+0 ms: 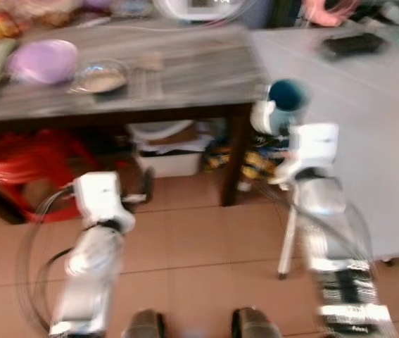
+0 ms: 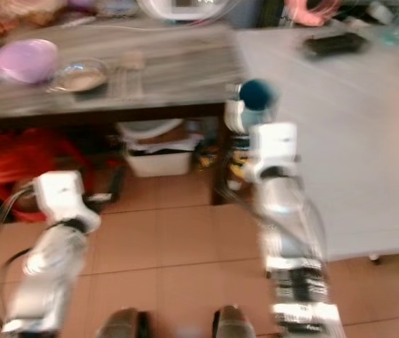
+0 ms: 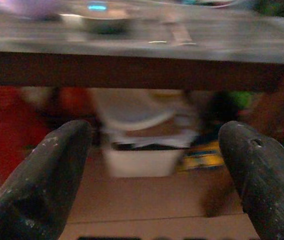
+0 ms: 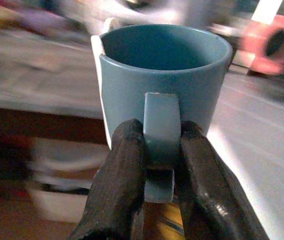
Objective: Setting the table
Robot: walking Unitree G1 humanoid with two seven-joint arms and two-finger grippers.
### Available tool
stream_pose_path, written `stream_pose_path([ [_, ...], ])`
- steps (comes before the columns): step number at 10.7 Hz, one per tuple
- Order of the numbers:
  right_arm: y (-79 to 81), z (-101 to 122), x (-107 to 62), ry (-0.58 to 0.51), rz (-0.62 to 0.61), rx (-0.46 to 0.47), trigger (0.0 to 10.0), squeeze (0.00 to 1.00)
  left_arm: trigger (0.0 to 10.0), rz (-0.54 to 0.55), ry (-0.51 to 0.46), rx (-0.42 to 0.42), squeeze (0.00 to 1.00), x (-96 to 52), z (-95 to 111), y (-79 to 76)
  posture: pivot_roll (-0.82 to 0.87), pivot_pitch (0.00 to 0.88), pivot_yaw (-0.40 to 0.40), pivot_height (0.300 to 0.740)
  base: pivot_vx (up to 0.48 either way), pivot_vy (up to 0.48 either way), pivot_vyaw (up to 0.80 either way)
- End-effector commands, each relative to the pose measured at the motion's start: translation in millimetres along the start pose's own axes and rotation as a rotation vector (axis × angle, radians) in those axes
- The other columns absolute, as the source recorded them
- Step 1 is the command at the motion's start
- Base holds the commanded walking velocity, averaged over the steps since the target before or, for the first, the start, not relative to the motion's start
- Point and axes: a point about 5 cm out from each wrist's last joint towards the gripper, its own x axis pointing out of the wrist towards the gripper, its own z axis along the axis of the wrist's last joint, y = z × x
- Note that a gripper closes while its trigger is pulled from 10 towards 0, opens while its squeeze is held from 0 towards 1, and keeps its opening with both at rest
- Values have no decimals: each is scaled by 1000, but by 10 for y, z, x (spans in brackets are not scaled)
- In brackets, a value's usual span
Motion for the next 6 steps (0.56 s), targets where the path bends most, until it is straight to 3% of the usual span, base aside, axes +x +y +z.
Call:
stream_pose_path([
  [1,-78,53,-5,-29,4,5,10000,0,10000,-7,-16,-12,0,-1,13,-45,-33,141,40,740,296,379,0],
  [2,-81,65,-17,-45,4,-7,10000,0,10000,-17,-25,-14,0,12,35,-63,-35,138,40,740,352,326,0],
  [3,-89,31,-16,-22,-5,65,10000,0,10000,-19,-26,-13,0,24,41,-70,-36,138,41,740,450,0,0],
  [6,-92,81,-20,-46,2,34,10000,0,10000,-23,-45,-2,0,40,82,-106,-39,137,43,740,477,0,0],
])
